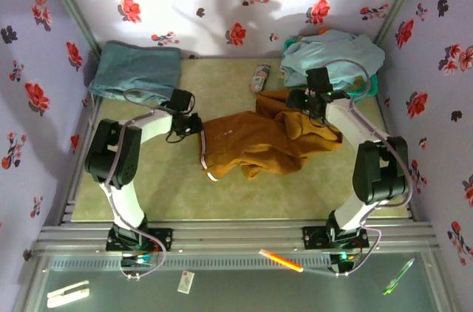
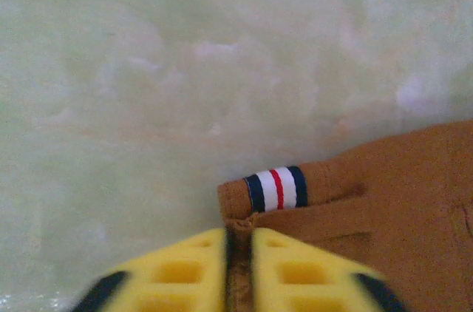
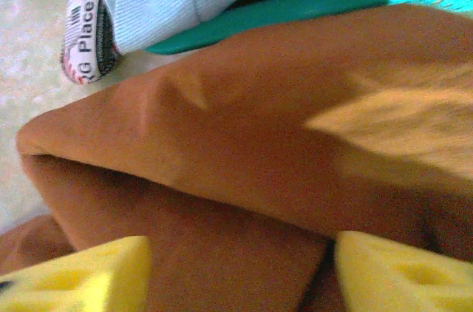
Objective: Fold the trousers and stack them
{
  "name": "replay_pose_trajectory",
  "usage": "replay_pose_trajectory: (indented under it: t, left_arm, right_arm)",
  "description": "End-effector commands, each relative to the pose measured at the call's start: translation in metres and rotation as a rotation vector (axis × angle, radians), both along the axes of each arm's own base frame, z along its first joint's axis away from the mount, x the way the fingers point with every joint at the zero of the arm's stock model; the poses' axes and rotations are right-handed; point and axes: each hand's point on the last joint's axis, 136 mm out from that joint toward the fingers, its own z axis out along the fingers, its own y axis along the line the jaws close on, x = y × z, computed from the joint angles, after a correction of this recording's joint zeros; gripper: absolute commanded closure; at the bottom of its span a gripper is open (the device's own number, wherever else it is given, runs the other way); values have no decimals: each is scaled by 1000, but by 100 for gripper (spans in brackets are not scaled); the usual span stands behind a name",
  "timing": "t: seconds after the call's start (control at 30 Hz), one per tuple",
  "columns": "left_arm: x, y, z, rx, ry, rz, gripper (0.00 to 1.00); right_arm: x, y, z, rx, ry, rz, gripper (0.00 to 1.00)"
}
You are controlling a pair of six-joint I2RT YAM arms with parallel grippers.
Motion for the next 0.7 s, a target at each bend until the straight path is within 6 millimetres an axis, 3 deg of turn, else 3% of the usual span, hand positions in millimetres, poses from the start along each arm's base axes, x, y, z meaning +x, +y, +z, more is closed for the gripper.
replay_pose_trajectory:
  t: [0.0,0.07,0.17,0.33,0.47,0.57,0.67]
  left_arm:
    - [-1,-5,11,-19,-40,-33,100]
    - [-3,-1,23,-24,-62,-25,100]
    - [-4,14,47,-6,-127,28,100]
    - [0,63,81,38,-182,197,100]
    - [-1,81,110,52,-231,229,100]
    - [-5,105,132,82,-257,285,100]
    - [-8,126,159,95,-298,318,100]
  right_arm:
    - [-19,10,-15,39,56,40,71]
    - [-35,3,-14,55,24,-2,85]
    - [-63,2,-10,68,6,-9,90]
    - [-110,4,-36,25,90,3,90]
    - [-138,4,-72,52,176,-31,90]
    - [-147,10,-85,97,205,-37,89]
    - [-147,13,-83,102,209,-25,86]
